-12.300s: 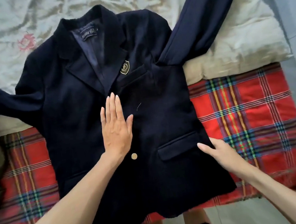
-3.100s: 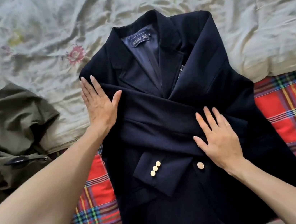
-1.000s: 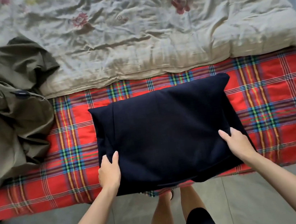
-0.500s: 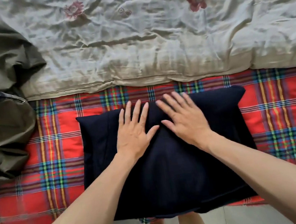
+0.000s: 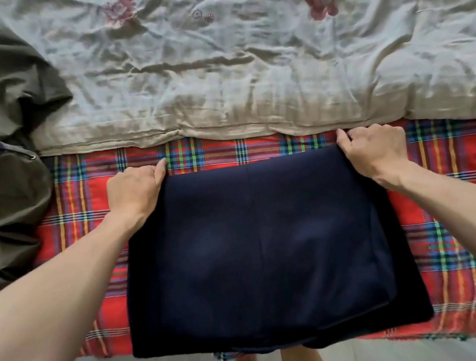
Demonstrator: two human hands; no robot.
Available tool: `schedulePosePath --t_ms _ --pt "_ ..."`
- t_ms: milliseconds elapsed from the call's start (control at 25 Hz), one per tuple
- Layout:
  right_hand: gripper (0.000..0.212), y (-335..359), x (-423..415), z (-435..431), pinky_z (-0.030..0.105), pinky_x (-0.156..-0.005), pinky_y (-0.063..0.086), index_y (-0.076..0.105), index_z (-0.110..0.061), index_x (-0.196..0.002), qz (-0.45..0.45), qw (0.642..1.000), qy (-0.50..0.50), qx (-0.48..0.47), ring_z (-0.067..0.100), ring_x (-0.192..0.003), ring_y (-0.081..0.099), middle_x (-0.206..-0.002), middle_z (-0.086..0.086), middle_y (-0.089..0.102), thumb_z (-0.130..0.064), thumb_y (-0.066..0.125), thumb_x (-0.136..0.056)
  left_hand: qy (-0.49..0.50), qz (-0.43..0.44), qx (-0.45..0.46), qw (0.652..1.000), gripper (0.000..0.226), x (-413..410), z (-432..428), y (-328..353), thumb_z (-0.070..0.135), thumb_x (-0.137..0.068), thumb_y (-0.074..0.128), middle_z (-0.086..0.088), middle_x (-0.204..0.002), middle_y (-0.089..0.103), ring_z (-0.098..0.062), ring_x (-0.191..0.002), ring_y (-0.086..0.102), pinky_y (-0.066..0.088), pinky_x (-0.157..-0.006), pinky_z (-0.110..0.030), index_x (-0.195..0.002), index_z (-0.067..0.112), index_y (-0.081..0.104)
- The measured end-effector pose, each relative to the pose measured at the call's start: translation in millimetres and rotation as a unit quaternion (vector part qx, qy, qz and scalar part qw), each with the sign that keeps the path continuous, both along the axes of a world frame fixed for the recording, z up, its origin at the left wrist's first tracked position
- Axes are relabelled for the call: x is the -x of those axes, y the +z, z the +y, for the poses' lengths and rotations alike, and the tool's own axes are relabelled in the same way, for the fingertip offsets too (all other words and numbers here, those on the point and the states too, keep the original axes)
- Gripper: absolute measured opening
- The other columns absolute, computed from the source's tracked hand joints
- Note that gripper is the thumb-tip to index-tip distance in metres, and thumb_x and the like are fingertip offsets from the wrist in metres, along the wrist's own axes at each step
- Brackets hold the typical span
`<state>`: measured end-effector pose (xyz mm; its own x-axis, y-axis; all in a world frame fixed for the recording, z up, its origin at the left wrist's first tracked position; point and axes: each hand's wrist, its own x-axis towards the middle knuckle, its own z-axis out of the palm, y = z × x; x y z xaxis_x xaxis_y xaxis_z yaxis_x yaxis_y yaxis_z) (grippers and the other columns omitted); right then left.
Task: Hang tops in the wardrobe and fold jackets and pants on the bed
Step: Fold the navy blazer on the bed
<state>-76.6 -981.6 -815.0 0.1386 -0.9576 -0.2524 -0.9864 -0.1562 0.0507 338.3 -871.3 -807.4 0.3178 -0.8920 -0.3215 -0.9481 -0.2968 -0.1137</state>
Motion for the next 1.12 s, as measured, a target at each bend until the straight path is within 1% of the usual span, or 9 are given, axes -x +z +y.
schedulePosePath --t_ms 200,320,400,520,640,760,840,960,1120 --pt "0.039 8 1 33 0.051 -0.101 0.037 0.061 -0.004 -0.114 -0.07 0.986 -0.025 0.149 0.037 -0.111 0.05 -0.119 0.02 0.057 -0.034 0.041 -0.098 0.063 -0.051 0.093 0.992 0.059 -20 28 -4 0.051 -0.101 0.028 -0.026 -0.103 0.065 -0.045 -0.097 0.058 0.041 -0.088 -0.054 -0.098 0.003 0.062" --pt "0.051 18 -35 112 0.051 -0.118 0.022 0.05 -0.011 -0.141 -0.18 0.972 0.106 0.111 0.03 -0.137 0.038 -0.146 0.014 0.045 -0.037 0.048 -0.096 0.001 0.014 0.198 0.98 0.059 16 61 6 0.046 -0.096 0.043 -0.029 -0.138 0.045 -0.046 -0.127 0.042 0.029 -0.11 -0.058 -0.131 -0.001 0.048" --pt "0.057 10 -56 171 0.05 -0.12 0.02 0.042 -0.016 -0.149 -0.171 0.967 0.183 0.048 0.028 -0.145 0.032 -0.156 0.01 0.036 -0.041 0.045 -0.098 -0.143 0.111 0.168 0.969 0.068 80 95 5 0.048 -0.093 0.049 -0.026 -0.153 0.032 -0.042 -0.143 0.029 0.022 -0.117 -0.057 -0.144 0.003 0.041" --pt "0.062 -8 -19 210 0.049 -0.121 0.018 0.033 -0.019 -0.154 -0.081 0.989 0.122 0.018 0.026 -0.148 0.027 -0.161 0.007 0.027 -0.047 0.037 -0.098 -0.24 0.071 0.037 0.968 0.073 119 164 -11 0.059 -0.097 0.033 -0.018 -0.163 0.016 -0.036 -0.151 0.015 0.021 -0.119 -0.054 -0.154 0.015 0.031" --pt "0.066 -4 42 225 0.053 -0.117 0.019 0.034 -0.014 -0.153 -0.019 1.0 0.01 0.006 0.032 -0.144 0.032 -0.157 0.01 0.035 -0.047 0.039 -0.096 -0.153 0.03 -0.002 0.988 0.076 75 210 -17 0.059 -0.095 0.031 -0.019 -0.162 0.018 -0.039 -0.15 0.018 0.019 -0.12 -0.054 -0.155 0.012 0.03" --pt "0.069 17 51 236 0.053 -0.107 0.036 0.032 -0.008 -0.151 -0.109 0.979 -0.17 -0.034 0.037 -0.132 0.041 -0.145 0.019 0.042 -0.047 0.051 -0.098 0.072 0.077 0.012 0.994 0.085 58 227 6 0.059 -0.094 0.048 -0.027 -0.155 0.029 -0.045 -0.142 0.029 0.028 -0.113 -0.054 -0.154 0.003 0.024" --pt "0.075 31 38 234 0.052 -0.096 0.045 0.032 -0.013 -0.147 -0.179 0.928 -0.317 -0.083 0.041 -0.12 0.05 -0.134 0.019 0.051 -0.051 0.062 -0.089 0.274 0.156 0.004 0.949 0.098 62 229 21 0.06 -0.086 0.064 -0.027 -0.147 0.041 -0.044 -0.134 0.04 0.038 -0.104 -0.052 -0.151 0.0 0.023" --pt "0.058 45 30 226 0.047 -0.086 0.049 0.052 -0.017 -0.123 -0.175 0.872 -0.43 -0.157 0.041 -0.104 0.061 -0.116 0.014 0.067 -0.059 0.062 -0.085 0.464 0.272 -0.045 0.842 0.084 51 230 33 0.067 -0.072 0.074 -0.014 -0.12 0.065 -0.038 -0.112 0.06 0.046 -0.089 -0.043 -0.128 0.009 0.052" --pt "0.042 71 13 217 0.043 -0.086 0.049 0.064 -0.008 -0.106 -0.188 0.857 -0.435 -0.204 0.04 -0.103 0.061 -0.111 0.017 0.068 -0.046 0.058 -0.088 0.477 0.322 -0.047 0.817 0.051 44 216 53 0.05 -0.072 0.081 -0.013 -0.104 0.073 -0.034 -0.1 0.066 0.053 -0.089 -0.044 -0.099 0.008 0.069"
